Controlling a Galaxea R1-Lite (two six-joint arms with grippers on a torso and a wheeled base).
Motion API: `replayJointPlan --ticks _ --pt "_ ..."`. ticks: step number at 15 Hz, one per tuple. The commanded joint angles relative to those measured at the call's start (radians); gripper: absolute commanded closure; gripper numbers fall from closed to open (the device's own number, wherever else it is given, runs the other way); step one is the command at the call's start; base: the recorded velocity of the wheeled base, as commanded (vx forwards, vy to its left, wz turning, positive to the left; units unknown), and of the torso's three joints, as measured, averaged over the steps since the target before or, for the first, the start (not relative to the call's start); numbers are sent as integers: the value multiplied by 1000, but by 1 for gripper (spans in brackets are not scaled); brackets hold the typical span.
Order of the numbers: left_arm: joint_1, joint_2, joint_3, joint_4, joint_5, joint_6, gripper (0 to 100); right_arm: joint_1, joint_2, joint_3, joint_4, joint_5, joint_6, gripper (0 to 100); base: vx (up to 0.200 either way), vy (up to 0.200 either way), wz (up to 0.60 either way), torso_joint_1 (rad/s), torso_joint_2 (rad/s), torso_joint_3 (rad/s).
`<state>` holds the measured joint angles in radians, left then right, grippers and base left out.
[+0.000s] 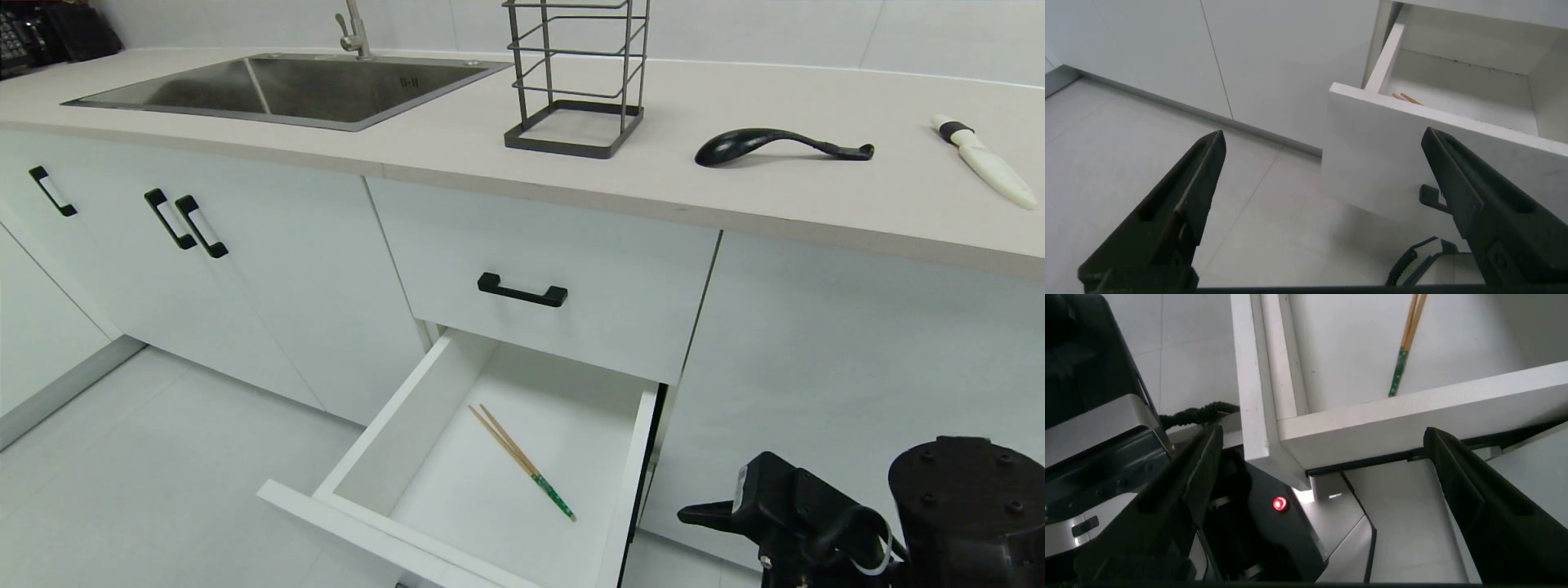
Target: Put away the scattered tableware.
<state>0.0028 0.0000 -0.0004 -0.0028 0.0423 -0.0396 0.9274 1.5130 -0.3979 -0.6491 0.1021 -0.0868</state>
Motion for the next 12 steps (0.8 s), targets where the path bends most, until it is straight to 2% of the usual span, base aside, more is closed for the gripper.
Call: replayJointPlan --ticks 1,12 --pt "0 0 0 0 1 0 0 1 26 2 0 1 1 0 0 0 0 0 0 0" --pt "0 0 0 0 1 0 0 19 36 11 0 2 -1 0 0 0 0 0 0 0"
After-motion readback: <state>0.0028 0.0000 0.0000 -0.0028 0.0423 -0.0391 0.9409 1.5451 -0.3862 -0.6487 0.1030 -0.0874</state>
